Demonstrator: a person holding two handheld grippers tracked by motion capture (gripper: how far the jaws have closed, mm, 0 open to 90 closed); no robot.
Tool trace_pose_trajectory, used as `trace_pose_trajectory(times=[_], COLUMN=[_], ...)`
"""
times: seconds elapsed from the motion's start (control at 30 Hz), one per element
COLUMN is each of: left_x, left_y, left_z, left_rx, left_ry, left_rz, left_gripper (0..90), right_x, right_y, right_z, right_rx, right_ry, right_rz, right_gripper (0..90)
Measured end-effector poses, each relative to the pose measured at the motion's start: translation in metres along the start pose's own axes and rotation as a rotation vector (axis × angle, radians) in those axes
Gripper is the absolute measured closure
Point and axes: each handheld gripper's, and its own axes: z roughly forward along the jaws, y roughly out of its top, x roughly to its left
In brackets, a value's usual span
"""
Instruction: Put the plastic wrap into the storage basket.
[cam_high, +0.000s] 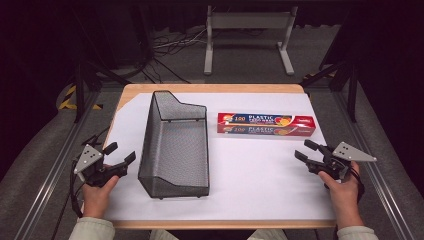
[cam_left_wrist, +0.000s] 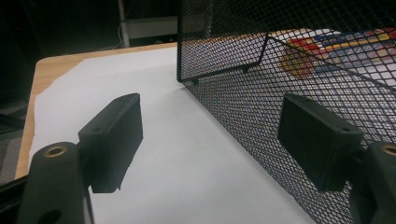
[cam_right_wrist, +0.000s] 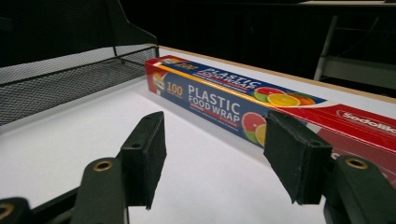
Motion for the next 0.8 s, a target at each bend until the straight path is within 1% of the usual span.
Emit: trace_pose_trajectory(times=[0.03, 0.1, 0.13, 0.17, 0.2, 0.27, 0.3, 0.37, 0.47, 0.53, 0.57, 0.6, 0.63, 0.67, 0.7, 0.77, 0.8], left_x=[0.000, 0.000, 0.000, 0.000, 0.000, 0.000, 0.000, 0.001, 0.001, 0.001, 0.000, 0.000, 0.000, 0.000, 0.000, 0.000, 0.000], left_y=[0.000, 0.000, 0.000, 0.000, 0.000, 0.001, 0.001, 0.000, -0.001, -0.001, -0.001, -0.001, -0.002, -0.002, -0.003, -0.004, -0.004], left_z=[0.000, 0.000, 0.000, 0.000, 0.000, 0.000, 0.000, 0.000, 0.001, 0.000, 0.000, 0.000, 0.000, 0.000, 0.000, -0.002, -0.002], left_rx=[0.000, 0.000, 0.000, 0.000, 0.001, 0.000, 0.000, 0.002, 0.008, 0.009, 0.009, 0.009, 0.016, 0.019, 0.021, 0.027, 0.027], left_ry=[0.001, 0.004, 0.005, 0.007, 0.008, 0.011, 0.011, 0.012, 0.017, 0.012, 0.012, 0.012, 0.013, 0.015, 0.017, 0.020, 0.020], left_rz=[0.000, -0.001, 0.001, -0.003, -0.003, -0.002, 0.000, -0.003, -0.002, -0.001, -0.002, -0.002, 0.004, 0.007, 0.005, 0.009, 0.009], left_gripper=[23.1, 23.1, 23.1, 23.1, 23.1, 23.1, 23.1, 23.1, 23.1, 23.1, 23.0, 22.9, 22.9, 22.9, 22.8, 22.8, 22.8], right_x=[0.001, 0.001, 0.001, 0.002, 0.002, 0.001, 0.001, 0.001, -0.001, -0.003, -0.004, -0.004, -0.006, -0.006, -0.009, -0.011, -0.011], right_y=[0.001, 0.003, 0.004, 0.004, 0.004, 0.004, 0.005, 0.008, 0.019, 0.028, 0.032, 0.032, 0.042, 0.042, 0.051, 0.060, 0.060], right_z=[0.000, 0.000, 0.001, 0.002, 0.003, 0.005, 0.007, 0.010, 0.014, 0.018, 0.021, 0.021, 0.027, 0.027, 0.031, 0.034, 0.034], right_rx=[-0.001, 0.004, 0.006, 0.009, 0.022, 0.033, 0.035, 0.058, 0.078, 0.104, 0.125, 0.125, 0.174, 0.174, 0.191, 0.205, 0.205], right_ry=[0.009, 0.010, 0.015, 0.026, 0.048, 0.069, 0.073, 0.076, 0.082, 0.092, 0.092, 0.092, 0.102, 0.102, 0.113, 0.108, 0.108], right_rz=[0.000, -0.010, -0.005, 0.005, 0.025, 0.049, 0.051, 0.054, 0.037, 0.017, 0.007, 0.007, -0.001, -0.001, 0.013, 0.019, 0.019], right_gripper=[39.1, 37.8, 37.4, 37.5, 37.8, 37.8, 37.9, 38.7, 39.2, 38.1, 36.5, 36.5, 35.1, 35.1, 35.8, 41.9, 41.9])
